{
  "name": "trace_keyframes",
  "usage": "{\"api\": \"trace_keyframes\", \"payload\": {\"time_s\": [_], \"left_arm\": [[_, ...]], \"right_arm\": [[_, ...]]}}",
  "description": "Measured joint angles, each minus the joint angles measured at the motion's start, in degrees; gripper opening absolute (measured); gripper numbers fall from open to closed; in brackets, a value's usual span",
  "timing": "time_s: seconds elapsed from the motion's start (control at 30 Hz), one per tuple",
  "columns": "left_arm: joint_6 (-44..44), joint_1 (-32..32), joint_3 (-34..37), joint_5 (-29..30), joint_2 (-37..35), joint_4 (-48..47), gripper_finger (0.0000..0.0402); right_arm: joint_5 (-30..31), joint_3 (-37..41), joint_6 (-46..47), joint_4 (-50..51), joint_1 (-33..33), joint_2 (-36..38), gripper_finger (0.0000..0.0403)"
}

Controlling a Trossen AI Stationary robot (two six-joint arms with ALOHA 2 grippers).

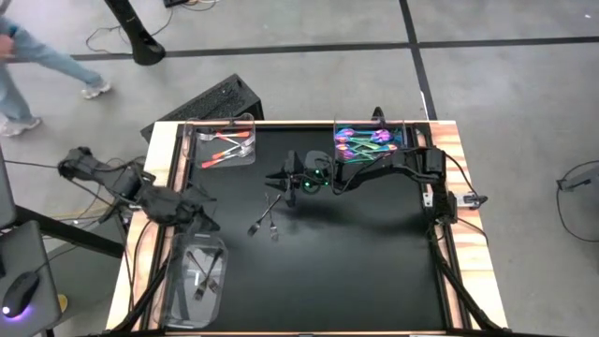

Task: Sort silverware by color (type)
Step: Put the black fork into bottom transparent bin

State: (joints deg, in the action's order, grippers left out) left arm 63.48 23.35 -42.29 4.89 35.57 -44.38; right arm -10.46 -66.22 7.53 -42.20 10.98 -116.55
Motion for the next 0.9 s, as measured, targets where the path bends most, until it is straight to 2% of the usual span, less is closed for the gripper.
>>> {"api": "trace_keyframes", "payload": {"time_s": [0.23,0.43,0.6,0.73,0.83,0.9], "left_arm": [[12.6,11.7,4.3,0.9,8.8,3.9,0.0003],[23.1,20.9,7.0,0.2,15.2,11.5,0.0043],[28.5,26.4,7.0,0.9,16.3,12.0,0.007],[29.6,30.5,7.0,1.5,16.6,11.5,0.0084],[33.0,32.4,7.0,2.9,16.2,8.3,0.009],[35.3,33.0,7.0,4.8,15.6,5.5,0.0092]], "right_arm": [[0.0,0.0,-1.7,5.7,0.0,0.0,0.0141],[-0.2,-1.1,-9.6,15.9,-1.7,0.0,0.0158],[-1.7,-7.6,-17.6,28.0,-3.8,0.0,0.0176],[-2.5,-12.7,-20.9,32.4,-5.2,-3.0,0.018],[-4.5,-17.4,-23.0,33.6,-6.0,-6.3,0.018],[-4.7,-19.9,-23.5,38.5,-6.3,-7.5,0.018]]}}
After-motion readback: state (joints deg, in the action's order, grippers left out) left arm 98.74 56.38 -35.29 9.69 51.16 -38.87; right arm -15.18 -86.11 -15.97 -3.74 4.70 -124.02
